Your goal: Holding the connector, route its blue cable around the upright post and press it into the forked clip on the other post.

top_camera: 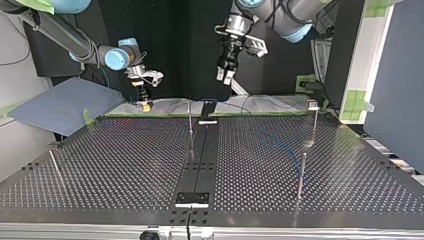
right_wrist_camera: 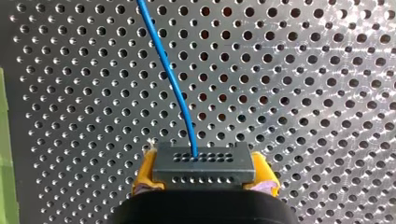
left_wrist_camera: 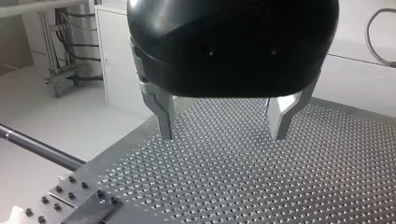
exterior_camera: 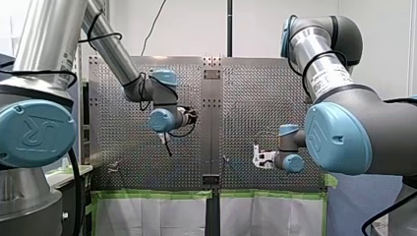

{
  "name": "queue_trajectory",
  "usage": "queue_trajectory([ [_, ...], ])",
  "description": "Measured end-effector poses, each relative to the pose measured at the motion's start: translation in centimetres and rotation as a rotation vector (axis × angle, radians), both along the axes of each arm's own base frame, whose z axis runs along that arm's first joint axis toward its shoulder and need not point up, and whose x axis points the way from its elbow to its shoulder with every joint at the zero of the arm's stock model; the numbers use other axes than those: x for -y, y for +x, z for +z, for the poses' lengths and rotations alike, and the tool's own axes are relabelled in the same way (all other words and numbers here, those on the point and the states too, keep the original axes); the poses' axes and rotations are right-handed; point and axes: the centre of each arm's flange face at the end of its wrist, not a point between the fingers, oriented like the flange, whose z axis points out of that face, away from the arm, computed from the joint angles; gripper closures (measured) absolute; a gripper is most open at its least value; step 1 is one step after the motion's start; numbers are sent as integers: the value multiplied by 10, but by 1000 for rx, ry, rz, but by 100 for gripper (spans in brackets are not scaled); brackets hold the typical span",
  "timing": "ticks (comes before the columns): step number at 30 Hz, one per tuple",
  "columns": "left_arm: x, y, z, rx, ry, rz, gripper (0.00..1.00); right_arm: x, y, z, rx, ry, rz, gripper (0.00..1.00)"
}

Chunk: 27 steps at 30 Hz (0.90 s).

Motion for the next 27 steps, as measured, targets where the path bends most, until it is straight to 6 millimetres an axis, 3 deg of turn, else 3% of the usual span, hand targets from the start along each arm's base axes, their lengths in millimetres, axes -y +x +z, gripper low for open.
queue_trajectory([
  [12,-29,-35,-31,-77,56,9,0,2,-3,0,-2,2,-8,100],
  [20,-31,-38,-34,-84,61,10,0,15,-19,5,0,-7,-71,100],
  [27,-32,-38,-34,-83,61,11,0,30,-41,29,14,-13,-163,100],
])
